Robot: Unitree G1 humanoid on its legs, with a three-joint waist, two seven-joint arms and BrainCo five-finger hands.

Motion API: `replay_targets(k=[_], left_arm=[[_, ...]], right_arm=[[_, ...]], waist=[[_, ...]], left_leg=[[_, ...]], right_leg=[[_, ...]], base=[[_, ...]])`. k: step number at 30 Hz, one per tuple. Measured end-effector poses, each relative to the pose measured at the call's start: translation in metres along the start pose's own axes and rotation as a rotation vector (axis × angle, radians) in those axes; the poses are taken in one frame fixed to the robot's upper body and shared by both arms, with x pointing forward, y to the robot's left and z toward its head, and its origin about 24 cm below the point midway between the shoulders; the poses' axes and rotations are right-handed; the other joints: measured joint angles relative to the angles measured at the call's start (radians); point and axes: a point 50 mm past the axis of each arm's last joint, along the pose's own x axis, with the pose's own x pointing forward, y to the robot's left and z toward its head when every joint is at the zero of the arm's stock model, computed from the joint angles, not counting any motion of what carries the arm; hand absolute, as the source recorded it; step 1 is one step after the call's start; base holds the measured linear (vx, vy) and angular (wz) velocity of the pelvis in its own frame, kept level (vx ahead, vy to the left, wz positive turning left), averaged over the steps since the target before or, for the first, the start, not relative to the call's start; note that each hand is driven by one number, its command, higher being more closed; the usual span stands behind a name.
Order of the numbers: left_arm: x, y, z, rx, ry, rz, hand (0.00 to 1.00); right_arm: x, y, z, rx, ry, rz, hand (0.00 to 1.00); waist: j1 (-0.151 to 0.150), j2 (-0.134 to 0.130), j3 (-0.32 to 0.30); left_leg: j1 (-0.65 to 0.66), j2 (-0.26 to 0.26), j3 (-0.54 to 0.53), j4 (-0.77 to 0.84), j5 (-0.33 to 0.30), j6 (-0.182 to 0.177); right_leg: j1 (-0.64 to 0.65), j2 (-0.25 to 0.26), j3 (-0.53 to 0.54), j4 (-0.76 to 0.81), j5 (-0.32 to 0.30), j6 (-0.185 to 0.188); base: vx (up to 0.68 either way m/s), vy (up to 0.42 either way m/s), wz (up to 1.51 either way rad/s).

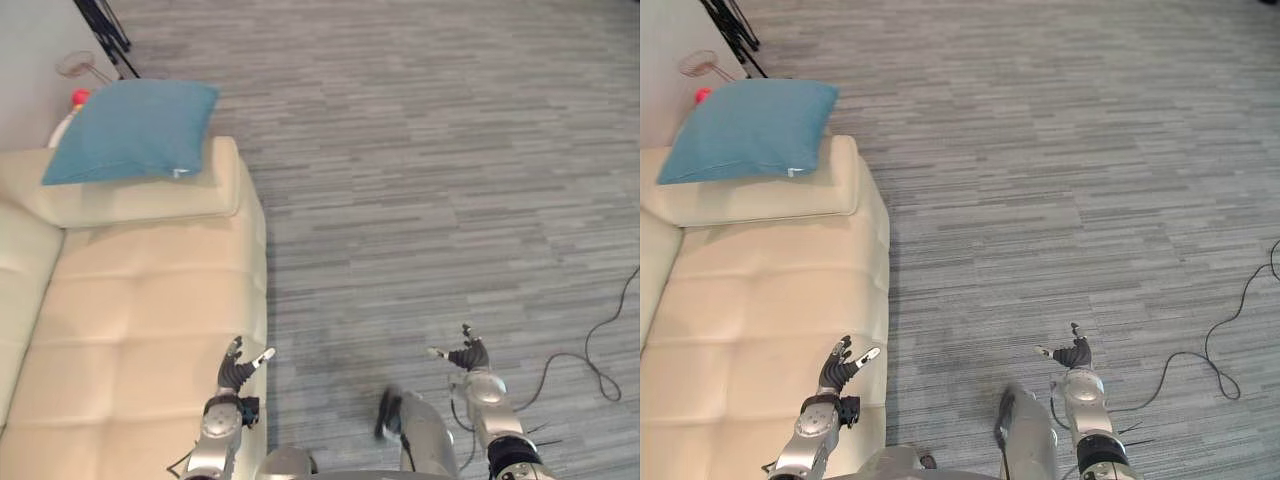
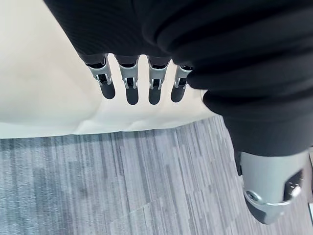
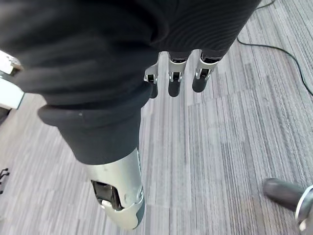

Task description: Pick up cushions and gather them together orderly.

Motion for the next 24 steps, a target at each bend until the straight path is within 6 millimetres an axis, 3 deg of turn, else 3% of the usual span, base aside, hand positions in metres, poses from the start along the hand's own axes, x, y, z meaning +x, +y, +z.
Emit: replay_targets(k=[1, 2, 3, 5, 6, 7, 9, 10, 11, 12, 13, 14, 15, 16, 17, 18, 20, 21, 22, 23, 24], left_arm=[[0.000, -0.001, -0.002, 0.004, 0.009, -0.004, 0.00], [0.002, -0.010, 0.000, -0.012, 0.014, -0.017, 0.00], [0.003, -0.015, 0.006, -0.021, -0.009, -0.031, 0.00], [0.004, -0.018, 0.005, -0.027, -0.005, -0.035, 0.00], [0.002, -0.022, 0.003, -0.040, 0.006, -0.044, 0.00], [0.002, -0.026, 0.004, -0.049, 0.005, -0.051, 0.00], [-0.001, -0.026, -0.001, -0.049, 0.018, -0.052, 0.00], [-0.002, -0.025, -0.001, -0.054, 0.017, -0.050, 0.00], [-0.005, -0.023, -0.004, -0.058, 0.018, -0.045, 0.00], [-0.006, -0.022, -0.005, -0.058, 0.021, -0.042, 0.00], [-0.009, -0.021, -0.009, -0.057, 0.031, -0.039, 0.00], [-0.010, -0.021, -0.011, -0.060, 0.039, -0.037, 0.00], [-0.012, -0.019, -0.014, -0.064, 0.047, -0.029, 0.00], [-0.013, -0.018, -0.016, -0.062, 0.057, -0.027, 0.00], [-0.012, -0.017, -0.013, -0.064, 0.044, -0.023, 0.00], [-0.010, -0.014, -0.010, -0.077, 0.034, -0.008, 0.00], [-0.014, -0.009, -0.018, -0.100, 0.062, 0.023, 0.00], [-0.019, -0.007, -0.026, -0.105, 0.087, 0.034, 0.00], [-0.021, -0.005, -0.032, -0.100, 0.108, 0.036, 0.00], [-0.021, -0.004, -0.034, -0.094, 0.118, 0.036, 0.00], [-0.021, -0.002, -0.036, -0.083, 0.131, 0.038, 0.00]], right_arm=[[-0.002, -0.006, -0.008, -0.012, 0.022, -0.012, 0.00], [0.000, -0.010, -0.005, -0.023, 0.017, -0.021, 0.00], [0.002, -0.012, 0.000, -0.014, 0.004, -0.028, 0.00], [0.002, -0.007, 0.002, -0.014, -0.002, -0.009, 0.00], [0.000, 0.001, 0.001, -0.012, -0.002, 0.019, 0.00], [0.000, 0.003, 0.001, 0.003, 0.002, 0.018, 0.00], [-0.001, 0.009, 0.003, 0.020, -0.003, 0.028, 0.00], [0.000, 0.010, 0.005, 0.028, -0.008, 0.030, 0.00], [0.001, 0.008, 0.006, 0.027, -0.012, 0.026, 0.00], [0.001, 0.007, 0.007, 0.025, -0.013, 0.024, 0.00], [0.003, 0.005, 0.007, 0.020, -0.012, 0.020, 0.00], [0.003, 0.004, 0.006, 0.017, -0.008, 0.016, 0.00], [0.004, 0.002, 0.006, 0.017, -0.002, 0.007, 0.00], [0.005, 0.005, 0.004, 0.017, 0.013, 0.009, 0.00], [0.005, 0.006, 0.006, 0.022, 0.007, 0.011, 0.00], [0.006, 0.005, 0.009, 0.022, 0.004, 0.007, 0.00], [0.005, 0.010, 0.007, 0.021, 0.007, 0.022, 0.00], [0.004, 0.011, 0.007, 0.023, 0.003, 0.024, 0.00], [0.004, 0.013, 0.007, 0.018, -0.001, 0.029, 0.00], [0.004, 0.014, 0.007, 0.017, 0.001, 0.031, 0.00], [0.000, 0.011, -0.006, 0.008, 0.041, 0.029, 0.00]], waist=[[-0.005, -0.009, -0.008], [-0.006, 0.031, -0.008], [-0.017, 0.055, -0.013], [-0.015, 0.056, -0.010], [-0.008, 0.064, -0.001], [0.009, 0.066, 0.010], [0.046, 0.049, 0.022], [0.056, 0.047, 0.022], [0.071, 0.042, 0.026], [0.076, 0.044, 0.027], [0.089, 0.055, 0.027], [0.096, 0.062, 0.025], [0.110, 0.084, 0.022], [0.127, 0.067, 0.028], [0.123, 0.052, 0.024], [0.117, 0.055, 0.026], [0.123, 0.047, 0.020], [0.123, 0.040, 0.000], [0.118, 0.021, -0.002], [0.115, 0.009, -0.002], [0.105, -0.007, -0.004]], left_leg=[[0.048, -0.007, -0.038, 0.013, -0.028, -0.040], [0.043, 0.026, -0.053, 0.041, -0.027, -0.040], [-0.005, 0.060, -0.097, 0.156, 0.043, -0.070], [-0.087, 0.084, -0.116, 0.364, 0.190, -0.071], [-0.201, 0.133, -0.117, 0.623, 0.303, -0.083], [-0.305, 0.182, -0.088, 0.833, 0.247, -0.015], [-0.437, 0.189, -0.040, 0.945, 0.168, 0.027], [-0.492, 0.169, -0.016, 0.897, 0.138, 0.032], [-0.571, 0.119, 0.012, 0.723, 0.108, 0.041], [-0.587, 0.098, 0.022, 0.641, 0.108, 0.041], [-0.606, 0.050, 0.037, 0.430, 0.119, 0.028], [-0.600, 0.028, 0.045, 0.296, 0.147, -0.005], [-0.587, 0.007, 0.057, 0.123, 0.259, 0.001], [-0.536, -0.017, 0.091, 0.075, 0.297, 0.082], [-0.543, -0.041, 0.102, 0.089, 0.293, 0.113], [-0.567, -0.034, 0.114, 0.182, 0.243, 0.160], [-0.534, -0.026, 0.114, 0.233, 0.164, 0.185], [-0.492, -0.031, 0.113, 0.214, 0.108, 0.182], [-0.444, -0.060, 0.108, 0.189, 0.075, 0.181], [-0.416, -0.080, 0.098, 0.177, 0.065, 0.184], [-0.356, -0.116, 0.067, 0.158, 0.053, 0.188]], right_leg=[[0.000, -0.011, 0.041, 0.040, 0.189, -0.024], [-0.028, 0.016, 0.028, 0.128, 0.121, -0.041], [-0.049, 0.027, -0.002, 0.250, 0.022, -0.056], [-0.007, 0.037, -0.019, 0.290, -0.061, -0.068], [0.084, 0.054, -0.036, 0.244, -0.093, -0.082], [0.173, 0.076, -0.051, 0.194, -0.110, -0.094], [0.306, 0.085, -0.048, 0.105, -0.133, -0.102], [0.365, 0.085, -0.048, 0.052, -0.135, -0.099], [0.424, 0.078, -0.043, -0.007, -0.146, -0.082], [0.439, 0.074, -0.042, -0.017, -0.152, -0.074], [0.468, 0.063, -0.039, -0.036, -0.169, -0.051], [0.480, 0.059, -0.034, -0.040, -0.179, -0.037], [0.502, 0.060, -0.025, -0.042, -0.198, -0.021], [0.519, 0.043, -0.005, -0.042, -0.208, -0.006], [0.533, 0.024, -0.002, -0.060, -0.194, -0.001], [0.574, 0.017, -0.004, -0.087, -0.166, 0.036], [0.598, 0.017, 0.014, -0.030, -0.169, 0.065], [0.531, 0.006, 0.024, 0.172, -0.220, 0.142], [0.414, -0.032, 0.050, 0.468, -0.229, 0.218], [0.353, -0.052, 0.066, 0.611, -0.206, 0.228], [0.263, -0.093, 0.062, 0.853, -0.201, 0.222]], base=[[0.73, -0.257, 0.30], [0.78, -0.288, 0.39], [0.73, -0.280, 0.18], [0.60, -0.228, 0.21], [0.58, -0.156, 0.23], [0.55, -0.130, 0.15], [0.55, -0.103, 0.00], [0.58, -0.039, -0.01], [0.48, 0.013, 0.02], [0.47, 0.084, -0.04], [0.39, 0.108, -0.07], [0.51, 0.158, -0.16], [0.55, 0.157, -0.32], [0.56, 0.144, -0.08], [0.57, 0.153, 0.29], [0.55, 0.209, 0.45], [0.52, 0.220, 0.08], [0.44, 0.176, -0.03], [0.42, 0.162, 0.14], [0.54, 0.135, 0.57], [0.46, 0.072, 1.04]])
